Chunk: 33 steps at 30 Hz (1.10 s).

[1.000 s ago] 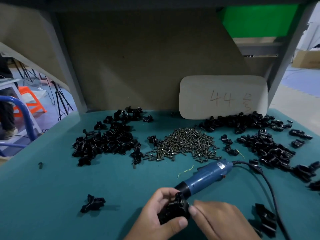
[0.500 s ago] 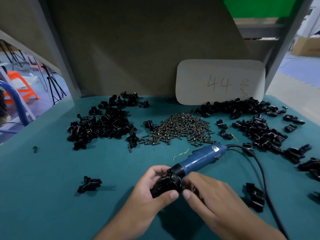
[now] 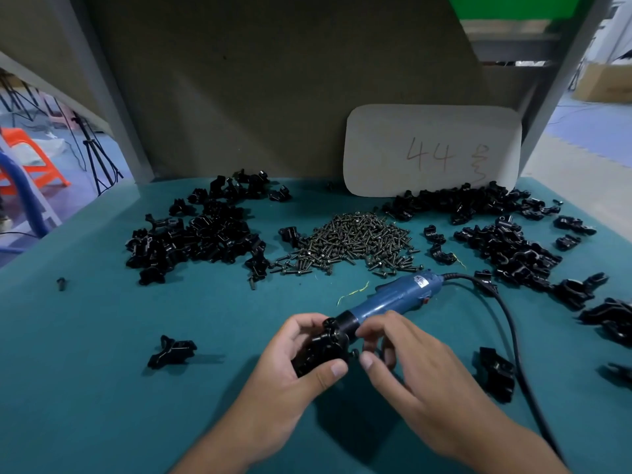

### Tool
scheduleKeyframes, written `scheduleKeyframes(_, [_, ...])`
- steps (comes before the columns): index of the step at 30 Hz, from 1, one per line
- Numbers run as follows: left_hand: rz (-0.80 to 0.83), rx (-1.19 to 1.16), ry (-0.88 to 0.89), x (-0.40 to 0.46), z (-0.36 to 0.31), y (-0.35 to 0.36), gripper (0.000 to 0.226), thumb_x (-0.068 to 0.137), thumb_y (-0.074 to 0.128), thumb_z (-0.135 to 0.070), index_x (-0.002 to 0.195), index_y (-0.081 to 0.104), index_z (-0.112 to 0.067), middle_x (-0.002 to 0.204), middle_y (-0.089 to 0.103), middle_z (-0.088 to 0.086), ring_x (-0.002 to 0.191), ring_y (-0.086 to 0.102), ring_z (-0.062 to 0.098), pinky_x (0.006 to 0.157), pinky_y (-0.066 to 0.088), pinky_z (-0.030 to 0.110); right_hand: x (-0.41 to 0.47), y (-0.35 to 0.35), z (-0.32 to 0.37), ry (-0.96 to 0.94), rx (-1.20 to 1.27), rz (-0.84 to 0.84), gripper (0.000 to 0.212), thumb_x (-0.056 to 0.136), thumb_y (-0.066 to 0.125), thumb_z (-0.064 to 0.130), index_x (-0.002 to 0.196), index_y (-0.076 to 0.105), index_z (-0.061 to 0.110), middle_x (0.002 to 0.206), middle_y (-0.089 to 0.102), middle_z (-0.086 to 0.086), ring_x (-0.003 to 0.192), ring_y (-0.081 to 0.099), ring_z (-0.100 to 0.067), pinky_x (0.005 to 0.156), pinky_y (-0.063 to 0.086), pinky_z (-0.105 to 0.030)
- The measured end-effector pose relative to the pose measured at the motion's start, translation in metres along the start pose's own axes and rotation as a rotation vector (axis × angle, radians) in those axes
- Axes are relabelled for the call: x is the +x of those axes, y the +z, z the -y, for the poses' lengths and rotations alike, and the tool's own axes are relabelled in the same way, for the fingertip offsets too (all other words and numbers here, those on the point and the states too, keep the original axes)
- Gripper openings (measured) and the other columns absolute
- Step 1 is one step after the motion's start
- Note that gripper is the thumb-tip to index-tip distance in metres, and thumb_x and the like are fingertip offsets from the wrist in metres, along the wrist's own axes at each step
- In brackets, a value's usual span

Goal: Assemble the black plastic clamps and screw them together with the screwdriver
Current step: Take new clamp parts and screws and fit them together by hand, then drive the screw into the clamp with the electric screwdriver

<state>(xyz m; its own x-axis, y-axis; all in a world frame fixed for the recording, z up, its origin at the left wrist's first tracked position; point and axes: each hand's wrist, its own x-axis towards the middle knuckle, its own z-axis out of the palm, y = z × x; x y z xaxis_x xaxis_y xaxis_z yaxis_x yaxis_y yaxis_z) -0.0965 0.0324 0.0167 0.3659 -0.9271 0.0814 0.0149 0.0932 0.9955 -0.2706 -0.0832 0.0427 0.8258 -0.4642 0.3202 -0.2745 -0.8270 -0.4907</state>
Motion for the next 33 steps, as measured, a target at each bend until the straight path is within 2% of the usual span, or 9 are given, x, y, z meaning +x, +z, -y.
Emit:
scheduleKeyframes(5, [-0.034,0.259,0.114,-0.002,0.001,0.002,0.038,0.076,0.073,-0.046,0.110,0.055,-0.047,0.110,0.068,-0.011,0.106,0.065,0.009,0.090,0.048,0.018,0.007,0.011,0.002,-0.015,0.173,-0.159,0.011,0.098,0.053,0.048,0.107,0.056,0.042,0.099,0.058,0.019,0.090,0.060,-0.008,0.074,0.042,-0.012])
scheduleKeyframes(10, [-0.035,0.367,0.171,-0.004,0.003,0.002,0.037,0.084,0.071,-0.035,0.115,0.052,-0.046,0.113,0.066,-0.016,0.113,0.063,0.012,0.093,0.048,0.021,0.014,0.020,0.003,-0.038,0.196,-0.236,0.016,0.096,0.060,0.044,0.090,0.064,0.030,0.083,0.060,0.018,0.076,0.058,-0.002,0.065,0.040,-0.009])
scheduleKeyframes(13, [-0.036,0.363,0.155,-0.004,0.004,0.003,0.038,0.084,0.072,-0.028,0.116,0.054,-0.038,0.112,0.066,-0.015,0.112,0.063,0.012,0.094,0.048,0.023,0.020,0.016,0.006,0.045,0.237,-0.158,0.026,0.097,0.055,0.049,0.081,0.060,0.030,0.079,0.060,0.018,0.074,0.056,-0.003,0.063,0.037,-0.010])
scheduleKeyframes(17, [-0.159,0.216,0.078,0.003,0.001,-0.002,0.038,0.086,0.080,-0.018,0.114,0.056,-0.024,0.103,0.070,-0.009,0.097,0.065,0.007,0.085,0.047,0.015,0.034,-0.017,-0.014,0.435,0.256,-0.080,0.045,0.097,0.041,0.059,0.077,0.066,0.029,0.073,0.069,0.016,0.064,0.062,-0.001,0.065,0.047,-0.019])
scheduleKeyframes(20, [-0.273,0.102,0.060,0.007,-0.002,-0.010,0.040,0.082,0.078,-0.019,0.115,0.057,-0.025,0.105,0.073,-0.007,0.097,0.068,0.005,0.083,0.050,0.012,0.048,-0.035,-0.040,0.848,-0.019,0.211,0.070,0.095,0.032,0.073,0.079,0.071,0.018,0.074,0.074,0.005,0.068,0.066,-0.013,0.073,0.055,-0.033])
scheduleKeyframes(24, [-0.401,0.090,0.084,0.010,-0.005,-0.015,0.046,0.073,0.073,-0.041,0.114,0.055,-0.033,0.105,0.069,-0.025,0.098,0.065,-0.006,0.079,0.047,0.003,0.073,-0.023,-0.048,1.060,-0.057,0.278,0.099,0.085,0.031,0.087,0.122,0.063,0.001,0.102,0.076,-0.014,0.062,0.067,-0.021,0.065,0.053,-0.033])
scheduleKeyframes(27, [-0.417,0.072,0.065,0.009,-0.004,-0.018,0.045,0.073,0.073,-0.043,0.114,0.055,-0.036,0.104,0.068,-0.027,0.098,0.064,-0.008,0.078,0.047,0.003,0.087,-0.013,-0.047,1.127,0.140,0.167,0.083,0.090,0.052,0.072,0.139,0.049,0.005,0.111,0.072,-0.018,0.066,0.071,-0.020,0.060,0.048,-0.029])
scheduleKeyframes(29, [-0.411,0.039,0.041,0.008,-0.003,-0.018,0.045,0.072,0.073,-0.045,0.113,0.056,-0.037,0.098,0.070,-0.025,0.092,0.065,-0.008,0.076,0.047,0.004,0.086,-0.011,-0.044,1.188,0.396,0.070,0.062,0.093,0.061,0.054,0.132,0.052,0.007,0.093,0.074,-0.016,0.068,0.070,-0.021,0.057,0.050,-0.028])
scheduleKeyframes(33, [-0.391,-0.156,-0.034,0.010,-0.004,-0.021,0.053,0.070,0.076,-0.038,0.119,0.059,-0.029,0.085,0.069,-0.015,0.081,0.059,0.006,0.088,0.048,0.024,0.073,-0.011,-0.036,1.087,0.881,-0.079,0.033,0.097,0.063,0.029,0.120,0.056,0.006,0.094,0.072,-0.016,0.083,0.073,-0.028,0.062,0.060,-0.035])
